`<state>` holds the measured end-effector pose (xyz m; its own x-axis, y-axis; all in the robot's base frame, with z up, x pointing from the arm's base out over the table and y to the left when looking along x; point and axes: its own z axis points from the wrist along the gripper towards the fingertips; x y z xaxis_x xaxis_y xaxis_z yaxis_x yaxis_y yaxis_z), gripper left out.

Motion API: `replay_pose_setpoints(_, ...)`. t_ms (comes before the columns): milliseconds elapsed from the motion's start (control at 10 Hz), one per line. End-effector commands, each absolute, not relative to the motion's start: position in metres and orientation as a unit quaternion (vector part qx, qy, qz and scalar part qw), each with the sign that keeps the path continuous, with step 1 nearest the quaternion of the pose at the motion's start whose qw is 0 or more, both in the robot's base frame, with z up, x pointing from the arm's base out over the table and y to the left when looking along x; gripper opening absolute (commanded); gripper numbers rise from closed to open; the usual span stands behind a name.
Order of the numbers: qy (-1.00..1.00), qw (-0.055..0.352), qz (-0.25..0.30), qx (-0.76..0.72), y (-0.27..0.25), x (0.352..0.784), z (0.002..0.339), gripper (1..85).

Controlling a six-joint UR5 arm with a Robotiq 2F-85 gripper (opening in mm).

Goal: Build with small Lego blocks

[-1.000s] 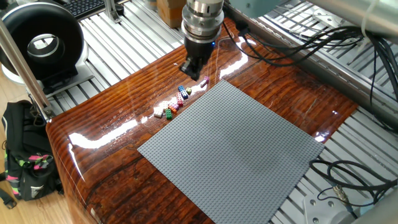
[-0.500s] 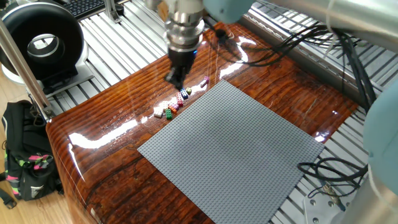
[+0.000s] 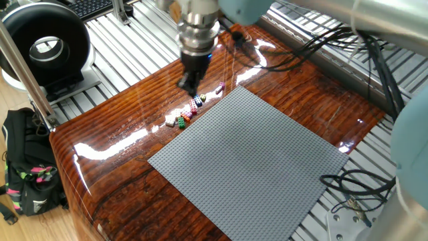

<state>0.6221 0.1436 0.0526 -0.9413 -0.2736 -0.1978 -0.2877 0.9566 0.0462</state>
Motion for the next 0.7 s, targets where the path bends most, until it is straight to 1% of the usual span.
replay_pose_setpoints(0,0.985,0.107,0.033,-0.134,0.154,0.618,0.045,27.3)
replay_pose_setpoints(100,0.984,0.11,0.019,-0.14,0.15,0.616,0.045,27.7)
replay_pose_setpoints(400,0.983,0.11,0.018,-0.149,0.143,0.598,0.04,27.7)
replay_pose_setpoints(600,0.98,0.123,0.022,-0.153,0.146,0.604,0.037,29.7)
